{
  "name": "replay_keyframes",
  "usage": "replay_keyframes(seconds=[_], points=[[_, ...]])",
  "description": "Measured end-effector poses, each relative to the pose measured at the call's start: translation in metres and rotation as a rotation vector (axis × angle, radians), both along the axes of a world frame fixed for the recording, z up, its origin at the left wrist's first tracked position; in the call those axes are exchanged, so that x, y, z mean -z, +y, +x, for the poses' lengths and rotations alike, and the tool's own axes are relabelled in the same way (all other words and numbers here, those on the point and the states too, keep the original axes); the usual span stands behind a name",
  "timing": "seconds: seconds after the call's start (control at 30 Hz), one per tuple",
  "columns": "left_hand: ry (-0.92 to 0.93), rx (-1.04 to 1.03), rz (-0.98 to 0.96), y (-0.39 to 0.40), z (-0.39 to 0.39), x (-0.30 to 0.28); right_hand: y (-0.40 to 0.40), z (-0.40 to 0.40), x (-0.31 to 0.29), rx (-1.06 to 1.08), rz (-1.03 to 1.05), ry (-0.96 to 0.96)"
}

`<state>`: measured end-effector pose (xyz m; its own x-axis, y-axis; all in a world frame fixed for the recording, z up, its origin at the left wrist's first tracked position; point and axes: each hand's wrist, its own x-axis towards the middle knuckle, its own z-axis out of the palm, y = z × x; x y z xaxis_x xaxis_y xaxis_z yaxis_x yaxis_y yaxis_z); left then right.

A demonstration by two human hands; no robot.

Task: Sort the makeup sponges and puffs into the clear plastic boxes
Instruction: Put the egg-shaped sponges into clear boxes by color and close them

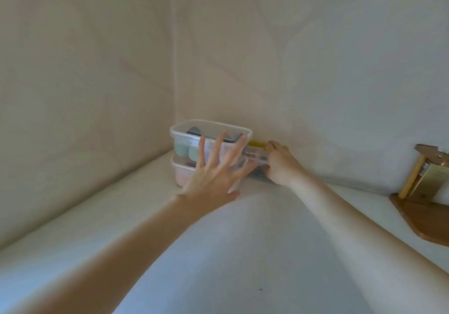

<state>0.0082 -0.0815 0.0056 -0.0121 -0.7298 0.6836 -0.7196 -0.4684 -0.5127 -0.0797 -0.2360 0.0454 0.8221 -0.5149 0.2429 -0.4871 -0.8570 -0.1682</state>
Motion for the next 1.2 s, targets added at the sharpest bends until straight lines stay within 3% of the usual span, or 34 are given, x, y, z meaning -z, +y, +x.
replay_keyframes(seconds=[0.1, 0.2, 0.27, 0.67, 0.83, 0.93, 1.0, 1.07, 1.2], points=[[-0.035, -0.14, 0.002, -0.01, -0.001, 0.014, 0.004, 0.013, 0.016, 0.069, -0.186, 0.078], [-0.074, -0.151, -0.03, -0.015, 0.002, 0.014, 0.007, 0.016, 0.021, 0.085, -0.288, -0.022], [-0.075, -0.152, -0.027, -0.014, 0.002, 0.014, 0.003, 0.012, 0.021, 0.084, -0.291, -0.099], [0.022, -0.193, -0.017, -0.008, -0.013, 0.007, -0.013, -0.05, 0.003, 0.473, -0.288, 0.152], [0.16, -0.186, -0.065, -0.003, -0.02, 0.015, 0.008, -0.043, -0.002, 0.189, -0.314, 0.094], [0.482, -0.185, -0.221, 0.003, -0.028, 0.008, 0.024, -0.034, 0.001, -0.022, -0.041, -0.045], [0.838, -0.162, -0.428, 0.009, -0.031, 0.004, 0.039, -0.028, 0.003, -0.142, 0.282, -0.16], [1.148, -0.156, -0.512, 0.011, -0.03, 0.004, 0.054, -0.02, 0.007, -0.17, 0.472, -0.214], [1.284, -0.153, -0.526, 0.006, -0.009, 0.009, 0.066, 0.006, 0.015, -0.101, 0.632, -0.334]])
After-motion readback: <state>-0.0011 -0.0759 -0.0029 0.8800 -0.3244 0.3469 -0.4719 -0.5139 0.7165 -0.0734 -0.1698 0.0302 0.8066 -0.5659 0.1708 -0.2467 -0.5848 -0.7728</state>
